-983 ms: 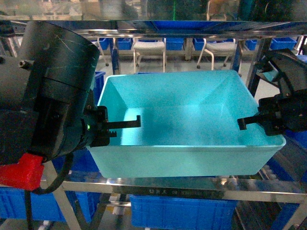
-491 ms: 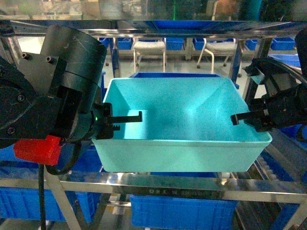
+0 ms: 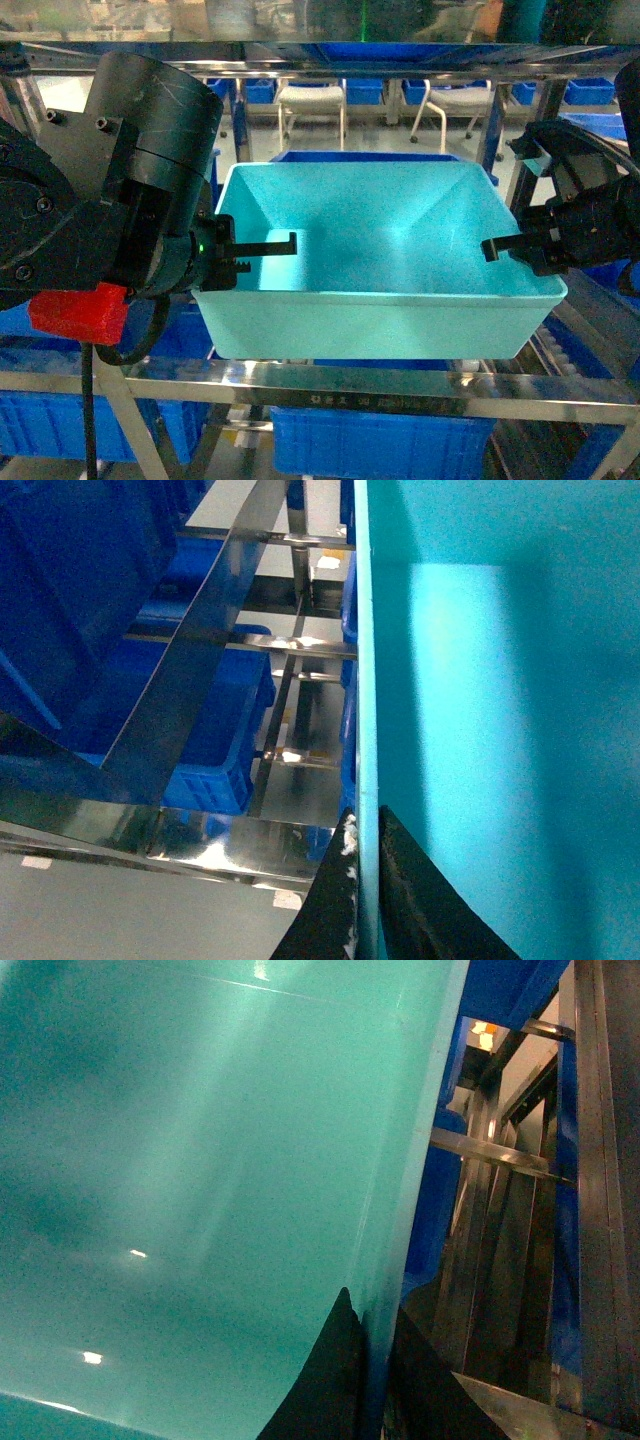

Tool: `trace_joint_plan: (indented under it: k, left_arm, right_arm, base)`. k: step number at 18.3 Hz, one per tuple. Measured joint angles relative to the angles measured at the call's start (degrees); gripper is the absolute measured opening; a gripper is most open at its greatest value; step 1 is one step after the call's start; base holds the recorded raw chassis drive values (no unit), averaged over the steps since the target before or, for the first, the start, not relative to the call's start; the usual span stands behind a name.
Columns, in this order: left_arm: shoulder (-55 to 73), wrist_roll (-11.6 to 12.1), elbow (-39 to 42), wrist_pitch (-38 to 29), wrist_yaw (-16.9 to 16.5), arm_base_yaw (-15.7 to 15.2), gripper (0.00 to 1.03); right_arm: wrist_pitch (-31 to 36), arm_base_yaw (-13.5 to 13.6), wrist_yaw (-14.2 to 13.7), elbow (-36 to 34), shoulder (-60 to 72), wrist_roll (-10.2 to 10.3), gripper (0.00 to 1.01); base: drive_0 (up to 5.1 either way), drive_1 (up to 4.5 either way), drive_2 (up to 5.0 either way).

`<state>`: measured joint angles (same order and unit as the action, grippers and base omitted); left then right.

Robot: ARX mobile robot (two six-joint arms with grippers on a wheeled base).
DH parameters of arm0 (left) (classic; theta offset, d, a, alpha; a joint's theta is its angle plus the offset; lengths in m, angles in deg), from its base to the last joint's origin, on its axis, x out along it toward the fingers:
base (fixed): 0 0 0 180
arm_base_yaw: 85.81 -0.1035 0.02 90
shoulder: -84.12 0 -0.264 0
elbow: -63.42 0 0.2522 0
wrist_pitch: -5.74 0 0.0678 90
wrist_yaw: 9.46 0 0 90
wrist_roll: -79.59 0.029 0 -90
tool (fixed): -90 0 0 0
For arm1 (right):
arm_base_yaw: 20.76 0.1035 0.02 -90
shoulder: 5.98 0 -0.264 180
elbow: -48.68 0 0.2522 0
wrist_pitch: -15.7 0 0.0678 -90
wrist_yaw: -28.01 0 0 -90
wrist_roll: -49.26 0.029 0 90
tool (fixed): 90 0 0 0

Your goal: Organize blue bins on left shelf correctly

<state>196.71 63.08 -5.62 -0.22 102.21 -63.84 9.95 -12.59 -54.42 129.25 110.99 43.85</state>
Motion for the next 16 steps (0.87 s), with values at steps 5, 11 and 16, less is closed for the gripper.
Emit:
trace_joint_plan:
  k: [5,11,16]
  left_arm:
    - [0.0,0.0,0.0,0.0,0.0,0.0,0.02]
    - [1.6,0.0,-1.4,-0.1,-0.3,0.0,0.02]
    - [5.4,0.0,-4.5,0.6,-2.4,-0.8,0.02]
  right_arm:
    - [0.0,0.0,0.0,0.0,0.0,0.0,0.03]
    - [-3.2,0.0,-1.2,4.0,2.2,0.0,0.03]
    - [-7.4,0.0,-3.6,9.2,6.0,-0.8,0.03]
  base:
    - [0.0,0.0,0.0]
    - [0.0,0.0,0.0]
    - [0.0,0.0,0.0]
